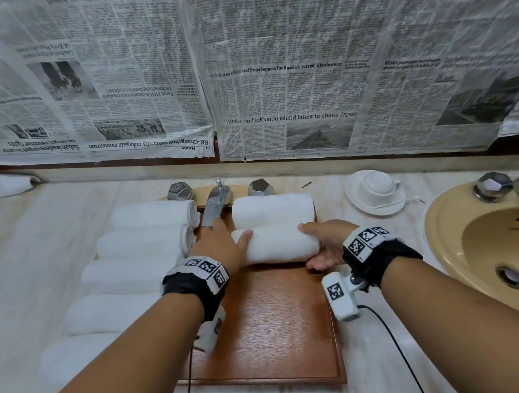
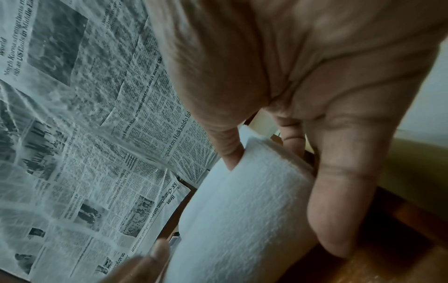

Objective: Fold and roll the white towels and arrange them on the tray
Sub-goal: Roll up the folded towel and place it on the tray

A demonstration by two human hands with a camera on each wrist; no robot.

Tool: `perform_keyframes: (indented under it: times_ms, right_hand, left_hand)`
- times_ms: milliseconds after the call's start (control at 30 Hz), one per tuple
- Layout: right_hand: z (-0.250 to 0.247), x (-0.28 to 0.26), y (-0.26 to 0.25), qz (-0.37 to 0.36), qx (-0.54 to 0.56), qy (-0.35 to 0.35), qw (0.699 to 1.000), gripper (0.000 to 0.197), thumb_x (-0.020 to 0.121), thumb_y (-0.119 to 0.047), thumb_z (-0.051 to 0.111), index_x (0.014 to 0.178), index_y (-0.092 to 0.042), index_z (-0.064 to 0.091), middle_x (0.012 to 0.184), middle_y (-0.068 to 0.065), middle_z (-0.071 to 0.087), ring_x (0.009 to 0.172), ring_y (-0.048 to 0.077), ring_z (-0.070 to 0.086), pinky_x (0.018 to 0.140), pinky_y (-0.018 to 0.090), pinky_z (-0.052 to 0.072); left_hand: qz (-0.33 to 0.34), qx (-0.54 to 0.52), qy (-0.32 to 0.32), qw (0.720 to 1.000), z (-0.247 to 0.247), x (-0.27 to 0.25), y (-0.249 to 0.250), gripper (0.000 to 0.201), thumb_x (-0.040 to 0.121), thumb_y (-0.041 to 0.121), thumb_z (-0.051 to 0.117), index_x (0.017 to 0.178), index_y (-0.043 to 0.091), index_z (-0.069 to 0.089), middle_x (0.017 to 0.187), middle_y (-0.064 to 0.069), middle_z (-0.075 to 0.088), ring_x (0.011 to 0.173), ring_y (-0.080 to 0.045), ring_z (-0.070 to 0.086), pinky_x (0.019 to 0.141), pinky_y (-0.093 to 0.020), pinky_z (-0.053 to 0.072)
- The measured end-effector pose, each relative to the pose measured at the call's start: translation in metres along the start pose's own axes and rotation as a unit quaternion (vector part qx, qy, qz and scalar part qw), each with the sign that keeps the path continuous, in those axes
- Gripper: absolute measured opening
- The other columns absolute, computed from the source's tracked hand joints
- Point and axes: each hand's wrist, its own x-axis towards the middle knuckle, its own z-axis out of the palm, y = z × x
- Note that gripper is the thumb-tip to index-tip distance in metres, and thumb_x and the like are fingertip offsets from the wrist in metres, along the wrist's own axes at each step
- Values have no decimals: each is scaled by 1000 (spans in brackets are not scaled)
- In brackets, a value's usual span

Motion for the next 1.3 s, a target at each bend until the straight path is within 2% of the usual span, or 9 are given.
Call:
perform_keyframes:
  times_ms: [100, 200, 367, 533, 667, 833, 933, 1167, 1300]
  right_hand:
    - [1, 1, 0, -9, -10, 9, 1000, 62, 93, -42, 65, 139, -9, 40, 121, 24, 62, 63, 34, 71, 46, 32, 55]
    - [3, 0, 0, -25, -27, 20, 999, 60, 94, -41, 64, 136, -6, 39, 116, 26, 62, 62, 34, 71, 51, 37, 58]
    - [5, -5, -2, -30, -41, 14, 999, 50, 98, -40, 57, 135, -13, 37, 110, 24, 60, 67, 34, 71, 56, 40, 59]
    - [5, -13, -3, -14, -12, -9, 1000, 33, 100, -31, 56, 126, -15, 43, 101, 17, 55, 76, 34, 64, 56, 38, 57]
    - [6, -8, -1, -63, -63, 10, 996, 30, 93, -35, 68, 107, -16, 50, 105, 12, 57, 76, 25, 60, 59, 36, 56]
    - [4, -7, 4, -131, -202, 101, 965, 47, 85, -53, 70, 108, -21, 45, 108, 1, 55, 74, 21, 62, 54, 30, 53]
    - [4, -2, 9, -146, -289, 142, 936, 57, 85, -62, 62, 118, -17, 47, 109, 2, 62, 86, 25, 66, 77, 39, 57]
    - [8, -5, 4, -146, -274, 149, 939, 58, 84, -65, 61, 109, -14, 52, 94, 9, 71, 84, 30, 72, 74, 39, 58]
    - [7, -3, 7, -145, -284, 157, 935, 74, 77, -73, 58, 116, -10, 54, 98, 10, 70, 88, 31, 70, 75, 39, 58]
  left_hand:
    - [-138, -180, -94, 969, 15, 2, -6, 96, 74, 86, 40, 137, 14, 37, 116, -17, 62, 89, -40, 68, 79, -52, 58]
    - [-257, -426, -119, 859, 24, 3, -1, 90, 62, 87, 56, 129, 31, 37, 98, -22, 62, 61, -45, 69, 55, -59, 56]
    - [-293, -526, -176, 779, 20, 14, 10, 61, 87, 53, 65, 128, 13, 45, 118, -17, 58, 86, -39, 67, 74, -51, 60]
    - [-280, -586, -134, 749, 20, 20, 7, 61, 73, 37, 78, 122, 12, 51, 116, -11, 61, 103, -32, 61, 71, -45, 57]
    - [-260, -500, -91, 821, 43, 39, -6, 100, 38, 58, 74, 125, 11, 59, 116, -10, 67, 102, -32, 64, 93, -48, 54]
    - [-213, -336, -95, 913, 19, 23, 5, 75, 83, 58, 63, 132, 3, 54, 126, -17, 61, 112, -35, 59, 100, -41, 48]
    - [-165, -227, -89, 956, 15, 20, 5, 75, 89, 65, 49, 131, 3, 57, 126, -16, 62, 112, -33, 59, 98, -35, 44]
    - [-89, -117, -53, 988, 13, 14, 14, 91, 73, 80, 55, 130, 9, 48, 123, -10, 62, 108, -29, 60, 87, -33, 48]
    - [-43, -90, -54, 994, 15, 6, 23, 81, 78, 68, 65, 127, 6, 50, 124, -12, 61, 112, -28, 58, 86, -32, 46]
